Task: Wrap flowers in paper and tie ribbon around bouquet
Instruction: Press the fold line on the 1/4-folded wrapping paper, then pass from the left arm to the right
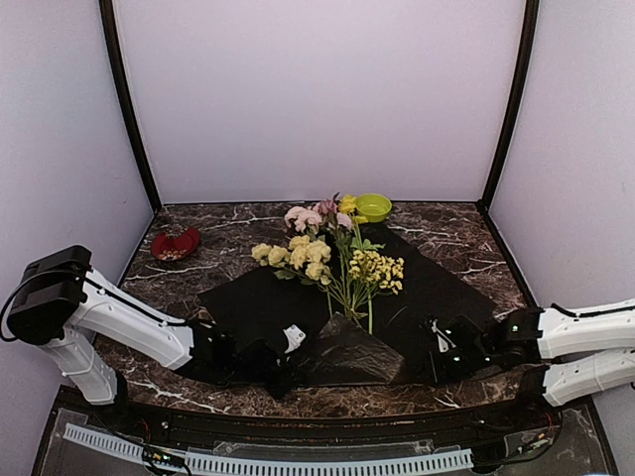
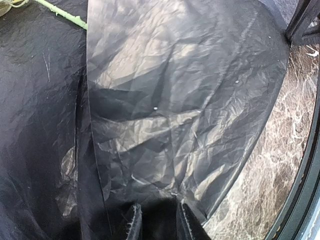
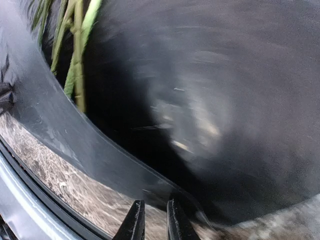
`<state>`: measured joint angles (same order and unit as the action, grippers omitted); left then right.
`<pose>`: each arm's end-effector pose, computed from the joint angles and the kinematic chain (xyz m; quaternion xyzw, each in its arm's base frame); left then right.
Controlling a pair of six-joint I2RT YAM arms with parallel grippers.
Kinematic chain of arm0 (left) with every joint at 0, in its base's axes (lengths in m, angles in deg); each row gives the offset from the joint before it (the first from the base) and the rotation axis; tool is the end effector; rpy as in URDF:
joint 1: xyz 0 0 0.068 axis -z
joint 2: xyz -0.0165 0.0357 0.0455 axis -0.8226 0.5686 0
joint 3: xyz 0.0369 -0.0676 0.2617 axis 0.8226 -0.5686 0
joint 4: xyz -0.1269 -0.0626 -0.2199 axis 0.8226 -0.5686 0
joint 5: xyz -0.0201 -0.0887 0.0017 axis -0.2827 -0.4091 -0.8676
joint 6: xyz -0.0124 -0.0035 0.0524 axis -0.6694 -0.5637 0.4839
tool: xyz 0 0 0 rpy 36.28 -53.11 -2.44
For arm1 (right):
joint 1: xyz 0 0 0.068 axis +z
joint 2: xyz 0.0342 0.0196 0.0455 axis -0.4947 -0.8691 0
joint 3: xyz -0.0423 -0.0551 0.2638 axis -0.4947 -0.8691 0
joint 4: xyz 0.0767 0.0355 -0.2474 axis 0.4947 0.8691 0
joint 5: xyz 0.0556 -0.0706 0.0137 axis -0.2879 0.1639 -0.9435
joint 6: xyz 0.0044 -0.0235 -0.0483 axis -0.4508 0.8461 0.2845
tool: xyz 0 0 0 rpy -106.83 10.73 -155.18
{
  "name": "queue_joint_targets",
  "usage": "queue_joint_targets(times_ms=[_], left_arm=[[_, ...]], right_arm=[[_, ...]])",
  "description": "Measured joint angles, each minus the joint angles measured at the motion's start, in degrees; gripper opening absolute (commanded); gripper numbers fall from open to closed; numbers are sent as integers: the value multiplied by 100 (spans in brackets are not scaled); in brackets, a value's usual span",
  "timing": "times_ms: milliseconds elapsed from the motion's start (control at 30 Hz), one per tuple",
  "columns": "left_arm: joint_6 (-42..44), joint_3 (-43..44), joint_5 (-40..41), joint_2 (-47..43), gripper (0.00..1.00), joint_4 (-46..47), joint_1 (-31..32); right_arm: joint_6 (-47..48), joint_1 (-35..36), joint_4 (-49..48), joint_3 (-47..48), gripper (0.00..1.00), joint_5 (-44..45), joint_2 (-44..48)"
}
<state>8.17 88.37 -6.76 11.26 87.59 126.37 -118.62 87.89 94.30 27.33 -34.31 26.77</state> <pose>0.1017 -0.2834 0.1297 0.3535 0.8527 -0.2436 0.2978 0.0915 0.1521 0.1450 -0.0771 0.9614 0.2299 0.1300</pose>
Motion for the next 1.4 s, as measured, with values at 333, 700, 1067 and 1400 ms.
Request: queue_joint_targets(times_ms=[333,700,1067,1400], left_arm=[[2,-28,-11,-11,25,42,0],[-144,-85,-52,-109,25,-22,2],[-352,-151,-9,-496,50,-361,0],[-1641,-496,173,-3003,49,-1475,-1158]], right_arm=[[-2,-269,1252,811,12,518,1198],[717,575,-85,2929,11,-127,-2396],[702,634,-1106,2865,9,-549,-3860],[575,688,-1499,2686,9,-564,-3829]])
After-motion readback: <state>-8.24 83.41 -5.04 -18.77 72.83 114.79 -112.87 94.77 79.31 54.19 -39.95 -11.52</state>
